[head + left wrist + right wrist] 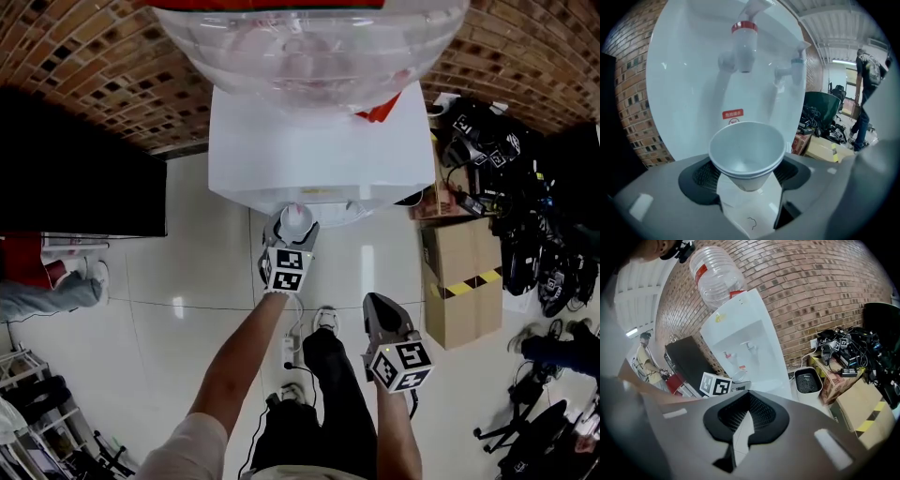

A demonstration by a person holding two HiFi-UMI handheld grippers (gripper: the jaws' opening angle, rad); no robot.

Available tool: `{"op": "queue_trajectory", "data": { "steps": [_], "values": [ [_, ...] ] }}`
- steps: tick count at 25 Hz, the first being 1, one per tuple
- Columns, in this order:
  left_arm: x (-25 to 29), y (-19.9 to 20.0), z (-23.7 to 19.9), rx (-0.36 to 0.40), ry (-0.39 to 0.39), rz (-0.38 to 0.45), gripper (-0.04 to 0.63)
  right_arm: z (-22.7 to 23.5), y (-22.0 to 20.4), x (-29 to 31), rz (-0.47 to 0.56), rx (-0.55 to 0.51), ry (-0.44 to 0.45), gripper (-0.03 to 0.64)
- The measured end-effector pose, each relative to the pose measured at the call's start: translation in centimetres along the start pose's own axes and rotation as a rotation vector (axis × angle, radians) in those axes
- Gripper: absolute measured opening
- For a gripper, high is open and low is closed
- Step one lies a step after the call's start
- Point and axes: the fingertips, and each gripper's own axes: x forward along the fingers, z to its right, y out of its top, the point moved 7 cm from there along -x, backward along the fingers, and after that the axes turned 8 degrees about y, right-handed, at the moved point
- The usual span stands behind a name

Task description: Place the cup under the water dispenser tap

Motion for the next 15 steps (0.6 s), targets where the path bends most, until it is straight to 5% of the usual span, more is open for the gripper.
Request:
{"op": "queue_trajectory", "data": {
  "steps": [15],
  "values": [
    [2.3,-0.9,-0.2,0.037,0.007,0.020,0.348,0.7,0.2,0.9,-0.014,-0.006,-0.016,0.000]
  ]
}}
